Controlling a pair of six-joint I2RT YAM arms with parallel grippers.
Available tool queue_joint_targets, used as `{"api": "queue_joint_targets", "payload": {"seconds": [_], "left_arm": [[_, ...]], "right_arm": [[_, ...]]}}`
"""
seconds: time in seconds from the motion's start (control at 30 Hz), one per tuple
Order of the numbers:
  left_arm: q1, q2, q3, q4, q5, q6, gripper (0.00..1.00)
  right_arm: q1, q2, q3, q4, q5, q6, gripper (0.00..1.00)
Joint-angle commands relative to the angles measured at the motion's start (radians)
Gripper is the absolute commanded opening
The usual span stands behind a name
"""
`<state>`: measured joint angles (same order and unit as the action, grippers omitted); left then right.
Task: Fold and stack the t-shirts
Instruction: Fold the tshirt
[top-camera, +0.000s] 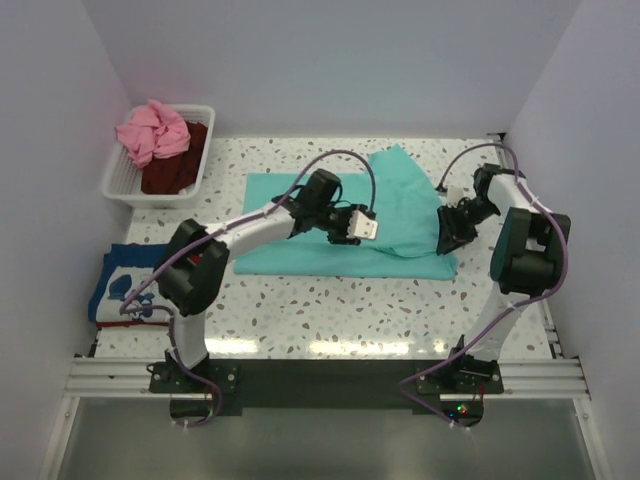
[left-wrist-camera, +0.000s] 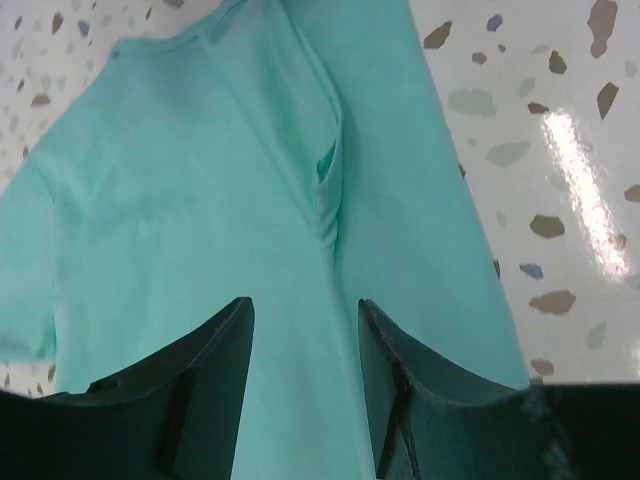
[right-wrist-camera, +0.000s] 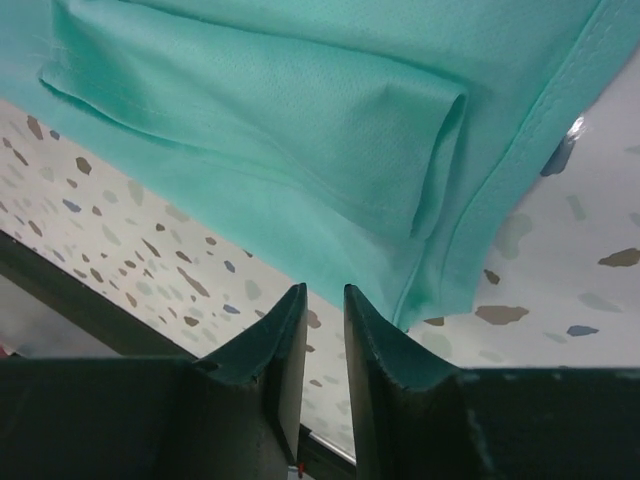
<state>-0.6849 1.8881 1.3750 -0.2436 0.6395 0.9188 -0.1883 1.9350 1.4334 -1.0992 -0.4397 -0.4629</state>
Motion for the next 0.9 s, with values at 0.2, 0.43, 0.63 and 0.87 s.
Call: {"api": "queue_joint_targets", "payload": {"seconds": [0.2, 0.43, 0.63, 0.87], "left_arm": [[-0.174, 0.170, 0.142, 0.155, -0.015, 0.317, 0.50], [-0.211, 0.281, 0.174, 0.228, -0.063, 0.361, 0.43], [-0.217, 0.322, 0.179, 0.285, -0.090, 0.367, 0.41], [-0.206, 0.347, 0.190, 0.380, -0.153, 0.255, 0.23]], "right_arm": [[-0.002, -0.065, -0.099, 0.073, 0.024, 0.050, 0.16], [-0.002, -0.041, -0.157, 0.171, 0.079, 0.087, 0.13], [-0.002, -0.041, -0.191, 0.211, 0.121, 0.098, 0.11], [-0.002, -0.034, -0.200, 0.211, 0.162, 0.084, 0.10]]}}
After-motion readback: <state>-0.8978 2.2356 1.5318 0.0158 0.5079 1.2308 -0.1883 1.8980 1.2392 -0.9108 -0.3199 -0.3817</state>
